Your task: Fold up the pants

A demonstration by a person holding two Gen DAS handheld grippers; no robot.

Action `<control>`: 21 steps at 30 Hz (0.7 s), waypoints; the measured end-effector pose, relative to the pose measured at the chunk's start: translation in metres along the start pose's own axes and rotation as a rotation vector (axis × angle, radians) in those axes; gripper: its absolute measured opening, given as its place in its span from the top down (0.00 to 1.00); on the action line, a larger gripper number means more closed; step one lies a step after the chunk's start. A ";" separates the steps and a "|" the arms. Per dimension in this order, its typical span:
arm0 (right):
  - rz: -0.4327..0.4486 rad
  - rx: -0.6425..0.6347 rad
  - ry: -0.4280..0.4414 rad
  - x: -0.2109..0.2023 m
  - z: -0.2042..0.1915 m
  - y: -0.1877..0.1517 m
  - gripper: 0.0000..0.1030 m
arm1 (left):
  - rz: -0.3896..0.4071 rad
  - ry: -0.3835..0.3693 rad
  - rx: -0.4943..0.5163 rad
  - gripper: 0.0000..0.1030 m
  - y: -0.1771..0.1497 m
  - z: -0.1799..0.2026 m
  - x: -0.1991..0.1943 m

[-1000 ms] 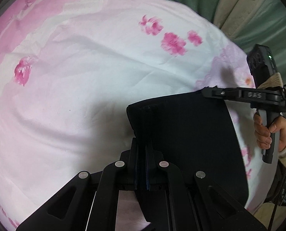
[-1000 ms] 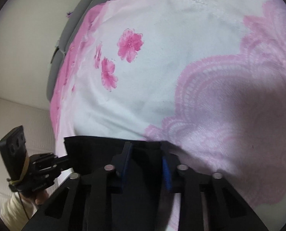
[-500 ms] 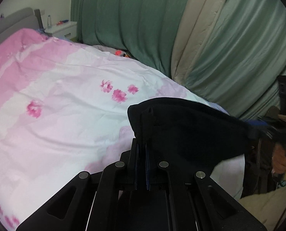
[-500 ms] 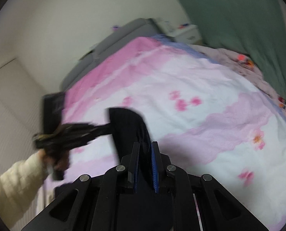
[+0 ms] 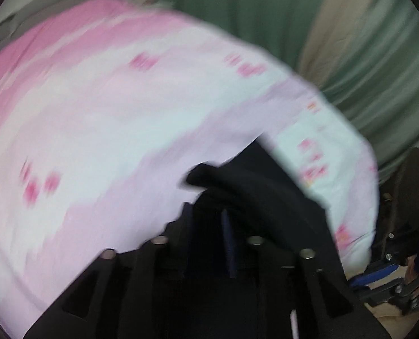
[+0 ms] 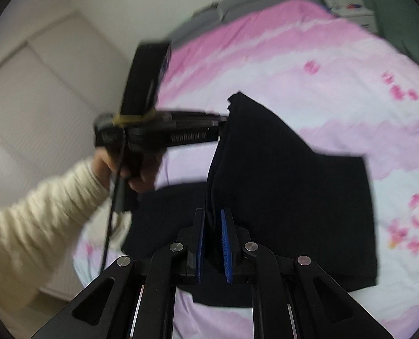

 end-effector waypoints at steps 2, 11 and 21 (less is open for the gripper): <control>-0.051 -0.016 -0.046 0.032 -0.002 -0.019 0.87 | -0.042 0.025 -0.070 0.62 -0.039 -0.016 0.000; -0.369 0.025 -0.166 0.137 0.015 -0.107 0.77 | -0.062 -0.010 -0.260 0.56 -0.151 -0.021 -0.019; -0.209 0.057 -0.361 0.092 0.041 -0.091 0.59 | 0.058 -0.278 -0.519 0.54 -0.120 -0.003 0.049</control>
Point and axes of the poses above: each gripper's, at about its wrist camera, not at the fingertips, and x roughly the way its jaws point, z to its right, y to its top, the point moved 4 cm from there along x, roughly the way its jaws point, and after that the axes turned 14 degrees about x, right-handed, at the moved point
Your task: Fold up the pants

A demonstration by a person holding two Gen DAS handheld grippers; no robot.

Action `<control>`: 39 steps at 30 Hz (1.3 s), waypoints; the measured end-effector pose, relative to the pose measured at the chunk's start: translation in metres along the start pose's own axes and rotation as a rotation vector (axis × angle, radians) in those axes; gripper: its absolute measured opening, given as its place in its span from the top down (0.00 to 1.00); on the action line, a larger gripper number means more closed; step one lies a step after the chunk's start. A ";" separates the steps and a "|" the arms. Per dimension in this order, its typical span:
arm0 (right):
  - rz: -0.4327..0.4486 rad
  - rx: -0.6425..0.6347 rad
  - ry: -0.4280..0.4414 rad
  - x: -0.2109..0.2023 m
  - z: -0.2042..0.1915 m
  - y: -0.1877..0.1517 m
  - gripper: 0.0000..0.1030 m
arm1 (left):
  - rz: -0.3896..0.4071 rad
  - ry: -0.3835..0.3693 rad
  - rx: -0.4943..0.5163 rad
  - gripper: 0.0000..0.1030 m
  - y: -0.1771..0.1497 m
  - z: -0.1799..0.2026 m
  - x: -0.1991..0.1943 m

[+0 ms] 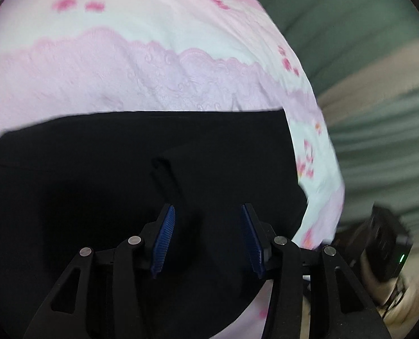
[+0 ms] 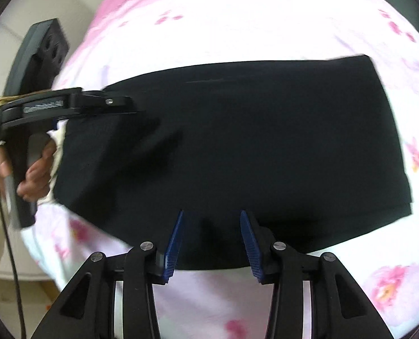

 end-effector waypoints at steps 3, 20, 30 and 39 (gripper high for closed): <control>-0.006 0.065 0.016 0.006 0.014 0.012 0.59 | -0.011 0.058 -0.089 0.54 0.006 -0.016 0.021; -0.129 0.028 0.091 0.054 -0.010 0.027 0.59 | 0.012 0.214 -0.014 0.90 0.055 -0.015 0.044; -0.157 0.004 0.054 0.050 -0.023 0.035 0.59 | 0.143 0.401 0.007 0.44 0.027 -0.027 -0.061; -0.081 -0.061 0.041 0.009 -0.061 0.018 0.39 | 0.236 0.591 -0.152 0.29 -0.115 -0.039 -0.177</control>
Point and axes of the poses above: each gripper's, at about its wrist camera, not at the fingertips, and x roughly the way its jaws point, z to its right, y to its top, the point moved 4 cm from there along x, roughly the way its jaws point, and after that the axes turned 14 degrees about x, right-handed, at the moved point
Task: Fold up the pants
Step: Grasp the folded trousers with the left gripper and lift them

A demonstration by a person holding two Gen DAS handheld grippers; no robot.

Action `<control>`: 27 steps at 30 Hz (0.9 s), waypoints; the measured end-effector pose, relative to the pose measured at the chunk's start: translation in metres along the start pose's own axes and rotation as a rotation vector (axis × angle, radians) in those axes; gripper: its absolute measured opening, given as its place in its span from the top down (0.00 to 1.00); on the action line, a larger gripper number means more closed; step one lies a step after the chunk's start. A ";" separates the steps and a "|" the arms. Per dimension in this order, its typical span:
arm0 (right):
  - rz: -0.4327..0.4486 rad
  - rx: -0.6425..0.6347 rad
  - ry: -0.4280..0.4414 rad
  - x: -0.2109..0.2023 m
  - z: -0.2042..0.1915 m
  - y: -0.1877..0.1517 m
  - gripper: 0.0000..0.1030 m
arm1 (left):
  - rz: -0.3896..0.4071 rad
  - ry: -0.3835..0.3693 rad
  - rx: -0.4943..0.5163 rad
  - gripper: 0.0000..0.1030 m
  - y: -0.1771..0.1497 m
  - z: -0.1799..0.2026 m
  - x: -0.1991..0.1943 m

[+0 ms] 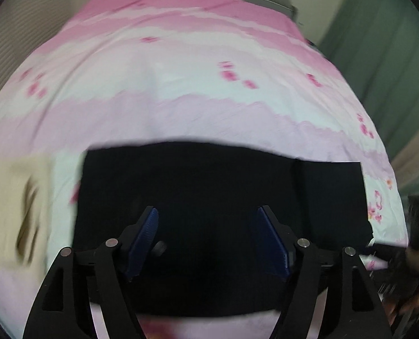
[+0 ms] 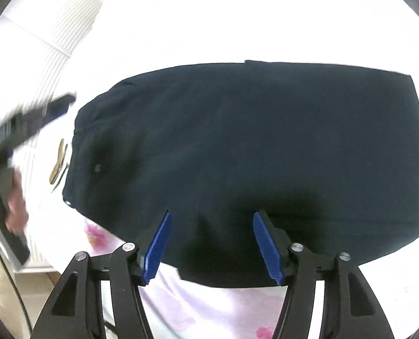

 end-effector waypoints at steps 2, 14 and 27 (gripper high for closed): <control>0.011 -0.033 0.005 0.002 -0.021 -0.005 0.38 | -0.027 0.010 -0.064 0.27 -0.032 -0.023 -0.009; -0.045 -0.239 -0.034 0.022 -0.120 -0.034 0.37 | -0.002 -0.184 -0.530 0.29 -0.159 -0.144 0.008; -0.137 -0.350 -0.132 0.067 -0.168 -0.055 0.37 | 0.057 -0.383 -0.623 0.42 -0.170 -0.157 0.067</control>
Point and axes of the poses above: each gripper's, at about its wrist camera, not at the fingertips, and x roughly the way its jaws point, z to its right, y to its top, the point moved 4 cm from there along x, roughly the way its jaws point, and after that the axes turned 14 degrees about x, right-handed, at the moved point
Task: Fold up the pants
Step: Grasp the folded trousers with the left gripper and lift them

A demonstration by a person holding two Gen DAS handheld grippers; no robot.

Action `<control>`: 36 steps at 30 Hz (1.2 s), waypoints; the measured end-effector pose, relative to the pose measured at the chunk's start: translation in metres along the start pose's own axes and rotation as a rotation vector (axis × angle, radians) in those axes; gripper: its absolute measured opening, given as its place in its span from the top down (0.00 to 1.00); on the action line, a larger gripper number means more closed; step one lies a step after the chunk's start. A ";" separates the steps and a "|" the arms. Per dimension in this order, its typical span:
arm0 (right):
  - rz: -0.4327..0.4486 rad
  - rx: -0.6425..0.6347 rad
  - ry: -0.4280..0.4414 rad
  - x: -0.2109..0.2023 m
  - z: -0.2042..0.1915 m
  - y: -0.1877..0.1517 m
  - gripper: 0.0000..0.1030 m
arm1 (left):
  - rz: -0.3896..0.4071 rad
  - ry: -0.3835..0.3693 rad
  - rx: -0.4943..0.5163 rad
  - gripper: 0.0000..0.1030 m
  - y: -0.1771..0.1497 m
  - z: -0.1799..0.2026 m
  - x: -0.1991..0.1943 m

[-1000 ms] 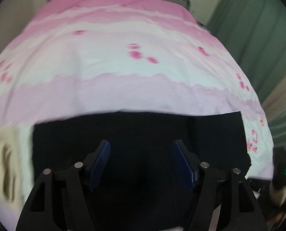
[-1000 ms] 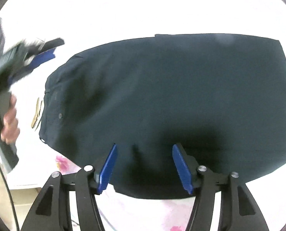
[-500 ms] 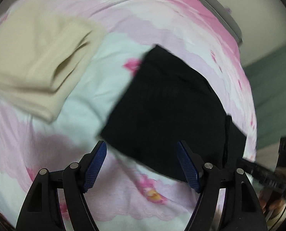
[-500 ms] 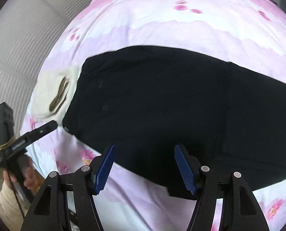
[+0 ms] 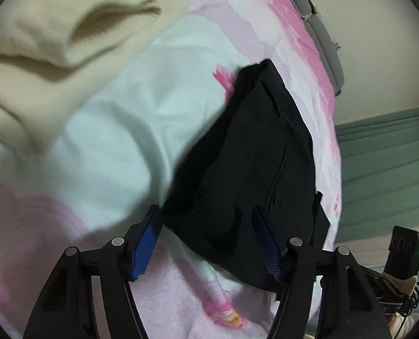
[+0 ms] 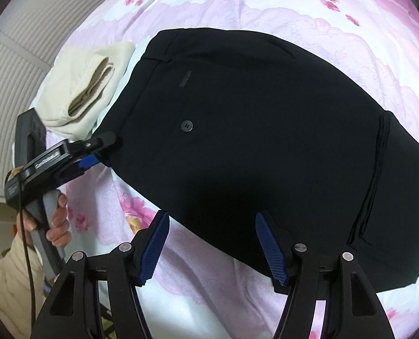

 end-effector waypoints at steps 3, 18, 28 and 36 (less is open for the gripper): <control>-0.008 0.006 0.001 0.002 -0.002 0.000 0.37 | 0.000 -0.001 0.011 0.53 -0.001 0.008 -0.007; -0.007 0.003 0.015 0.001 -0.012 -0.002 0.37 | 0.054 0.030 0.109 0.51 0.012 0.051 -0.035; -0.016 0.038 0.034 0.002 -0.007 -0.002 0.37 | 0.035 -0.013 0.004 0.44 0.022 0.020 -0.003; -0.013 0.086 0.017 0.001 0.008 -0.006 0.37 | 0.053 -0.039 -0.121 0.41 0.030 0.015 0.024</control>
Point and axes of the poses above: each gripper's, at about its wrist camera, not at the fingertips, and x roughly the way its jaws point, z to its right, y to its top, the point moved 4 cm from there along x, roughly the way its jaws point, and after that the axes turned 14 degrees about x, right-handed, at the moved point
